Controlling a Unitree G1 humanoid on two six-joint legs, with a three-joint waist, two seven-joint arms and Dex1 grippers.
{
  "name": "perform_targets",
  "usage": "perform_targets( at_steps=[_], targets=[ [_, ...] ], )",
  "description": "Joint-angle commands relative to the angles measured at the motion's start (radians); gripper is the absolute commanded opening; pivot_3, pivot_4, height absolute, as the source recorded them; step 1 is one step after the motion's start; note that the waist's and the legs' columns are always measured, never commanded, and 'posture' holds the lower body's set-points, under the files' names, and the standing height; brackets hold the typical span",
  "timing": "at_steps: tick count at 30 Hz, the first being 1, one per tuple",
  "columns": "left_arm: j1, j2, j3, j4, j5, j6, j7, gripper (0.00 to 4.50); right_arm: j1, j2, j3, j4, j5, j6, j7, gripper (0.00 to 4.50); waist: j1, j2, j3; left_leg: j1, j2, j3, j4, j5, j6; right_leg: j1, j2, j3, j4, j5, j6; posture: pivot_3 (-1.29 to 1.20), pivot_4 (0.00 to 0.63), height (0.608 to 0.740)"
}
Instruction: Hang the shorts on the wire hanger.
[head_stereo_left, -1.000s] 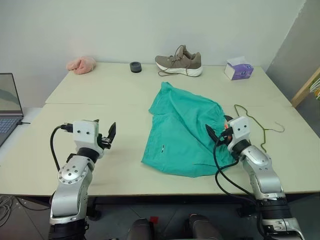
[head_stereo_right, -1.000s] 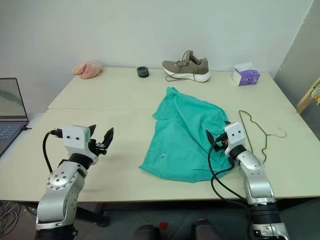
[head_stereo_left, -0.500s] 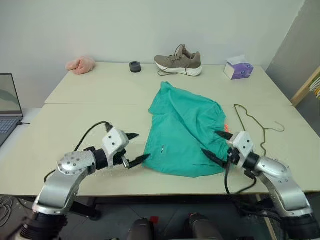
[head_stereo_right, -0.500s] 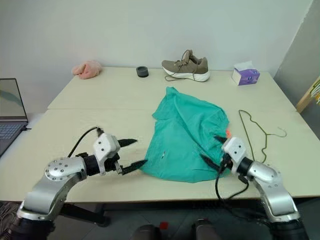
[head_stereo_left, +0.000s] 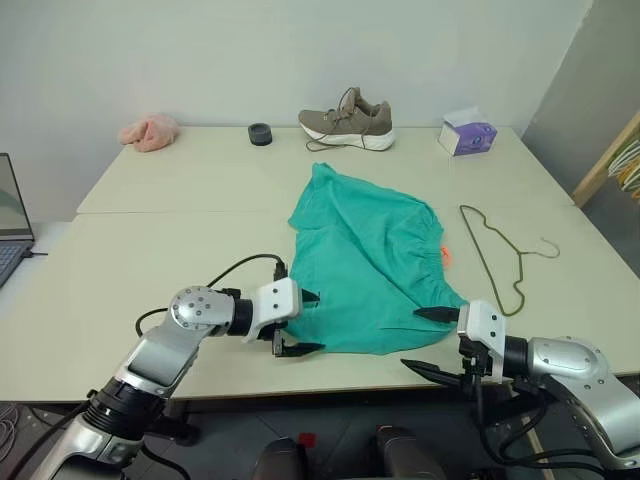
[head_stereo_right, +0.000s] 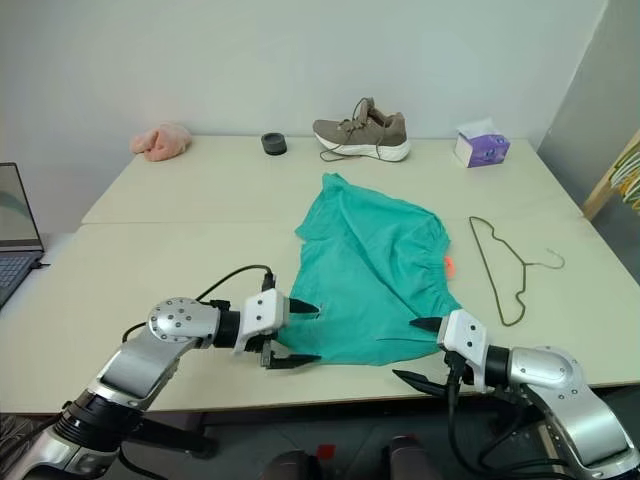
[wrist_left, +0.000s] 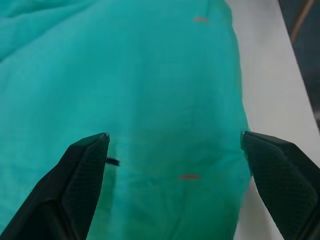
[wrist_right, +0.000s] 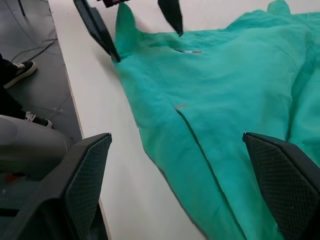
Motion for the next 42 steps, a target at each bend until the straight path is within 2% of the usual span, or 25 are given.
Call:
perform_targets(
  at_steps=[1,5,9,14,16,24,29,32,38,42],
  targets=[
    [-0.036,-0.005,-0.023,0.058,0.066,-0.092,-0.006,4.31,0.005,-0.017,-0.047,-0.038,0.004,-0.01,-0.009,4.5,-0.005,0.0,0.0,0.0,0.0,0.0,0.0,0.0,0.0,0.0,0.0,0.0,0.0,0.0,0.0,-0.19,0.108,0.74],
    [-0.075,-0.039,-0.03,0.153,0.133,-0.191,0.04,3.32,0.016,-0.024,-0.065,-0.045,0.005,-0.011,-0.015,4.5,-0.011,-0.001,0.001,0.001,0.0,0.0,0.0,0.0,0.0,0.0,0.0,0.0,0.0,0.0,0.0,-0.2,0.11,0.74],
    [-0.1,-0.073,-0.021,0.205,0.149,-0.246,0.06,2.02,0.031,-0.034,-0.073,-0.038,-0.021,-0.034,-0.021,4.5,-0.018,-0.001,0.001,0.001,0.0,0.0,0.0,0.0,0.0,0.001,0.0,0.0,0.0,0.0,0.0,-0.21,0.11,0.74],
    [-0.122,-0.094,0.001,0.223,0.129,-0.273,0.056,0.56,0.018,-0.062,-0.047,0.019,-0.142,-0.132,-0.039,4.5,-0.027,-0.001,0.001,0.001,0.0,0.0,0.0,0.0,0.0,0.001,0.0,0.0,0.0,0.0,0.0,-0.21,0.108,0.74],
    [-0.139,-0.09,0.029,0.205,0.094,-0.243,0.042,0.02,-0.035,-0.074,-0.008,0.094,-0.264,-0.21,-0.082,4.5,-0.029,-0.001,0.001,0.001,0.0,0.0,0.0,0.0,0.0,0.0,0.0,0.0,0.0,0.0,0.0,-0.2,0.106,0.74],
    [-0.19,-0.06,0.123,0.132,-0.004,-0.136,0.011,0.02,-0.208,-0.093,0.105,0.318,-0.471,-0.385,-0.086,4.5,-0.032,-0.001,0.003,0.001,0.001,0.001,-0.001,0.0,0.0,0.0,0.001,0.0,0.0,0.0,0.0,-0.18,0.103,0.74],
    [-0.222,-0.053,0.165,0.095,-0.035,-0.078,0.018,0.02,-0.301,-0.068,0.167,0.422,-0.529,-0.432,-0.087,4.5,-0.035,-0.001,0.004,0.001,0.001,0.001,0.0,0.0,0.0,0.0,0.001,0.0,0.0,0.0,0.0,-0.16,0.099,0.74],
    [-0.225,-0.049,0.186,0.074,-0.045,-0.051,0.022,0.0,-0.34,-0.033,0.188,0.456,-0.555,-0.425,-0.109,3.6,-0.035,-0.001,0.004,0.001,0.001,0.001,0.0,0.0,0.0,0.0,0.001,0.0,0.0,0.0,0.0,-0.15,0.096,0.74],
    [-0.219,-0.039,0.202,0.067,-0.042,-0.04,0.039,0.0,-0.359,0.013,0.18,0.457,-0.568,-0.411,-0.14,1.46,-0.033,-0.001,0.004,0.001,0.001,0.001,0.0,0.0,0.0,0.0,0.001,0.001,0.001,0.001,0.0,-0.14,0.093,0.74],
    [-0.192,-0.005,0.203,0.072,-0.033,-0.051,0.021,0.0,-0.371,0.016,0.146,0.448,-0.523,-0.384,-0.124,0.09,-0.033,-0.001,0.004,0.001,0.001,0.001,0.0,0.0,0.0,0.0,0.001,0.001,0.001,0.001,0.0,-0.14,0.094,0.74]
  ],
)
